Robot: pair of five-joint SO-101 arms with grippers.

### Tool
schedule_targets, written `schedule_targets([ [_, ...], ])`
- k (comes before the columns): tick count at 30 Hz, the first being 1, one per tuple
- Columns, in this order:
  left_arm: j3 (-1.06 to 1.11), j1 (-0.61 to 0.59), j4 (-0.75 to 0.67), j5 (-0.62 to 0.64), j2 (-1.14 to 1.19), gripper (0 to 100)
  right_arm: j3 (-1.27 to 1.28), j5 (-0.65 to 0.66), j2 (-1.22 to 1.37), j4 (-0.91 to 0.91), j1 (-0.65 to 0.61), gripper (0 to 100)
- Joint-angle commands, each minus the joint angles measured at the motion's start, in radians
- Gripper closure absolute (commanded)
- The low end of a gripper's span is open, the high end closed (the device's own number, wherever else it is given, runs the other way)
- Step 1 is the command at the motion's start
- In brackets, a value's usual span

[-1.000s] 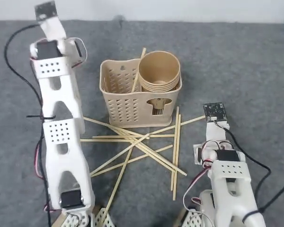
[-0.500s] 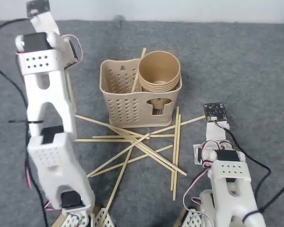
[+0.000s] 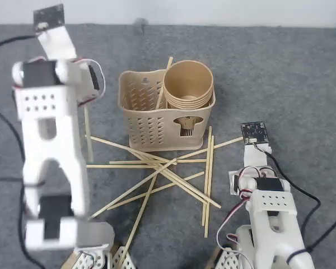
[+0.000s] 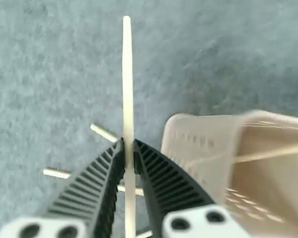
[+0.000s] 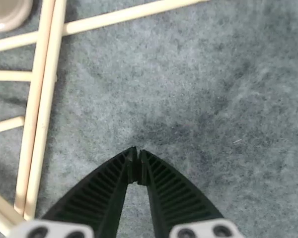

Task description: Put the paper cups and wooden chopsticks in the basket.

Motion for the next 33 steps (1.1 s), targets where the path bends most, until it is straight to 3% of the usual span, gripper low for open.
schedule_targets([
  [1, 0.134, 0.020, -0.110, 0.005, -0.195, 99, -0.008, 0.018, -0.030, -0.012, 0.007, 99.1],
  [7, 0.295, 0.015, -0.239, 0.005, -0.345, 99, -0.006, 0.018, -0.030, -0.008, 0.007, 99.1],
  [17, 0.314, 0.018, -0.359, 0.003, -0.542, 99, -0.006, 0.018, -0.030, -0.008, 0.007, 99.1],
  [25, 0.315, 0.018, -0.414, -0.206, -0.675, 99, -0.006, 0.018, -0.030, -0.008, 0.007, 99.1],
  [33, 0.504, 0.020, -0.535, -0.216, -0.845, 99, -0.006, 0.018, -0.028, -0.008, 0.007, 99.1],
])
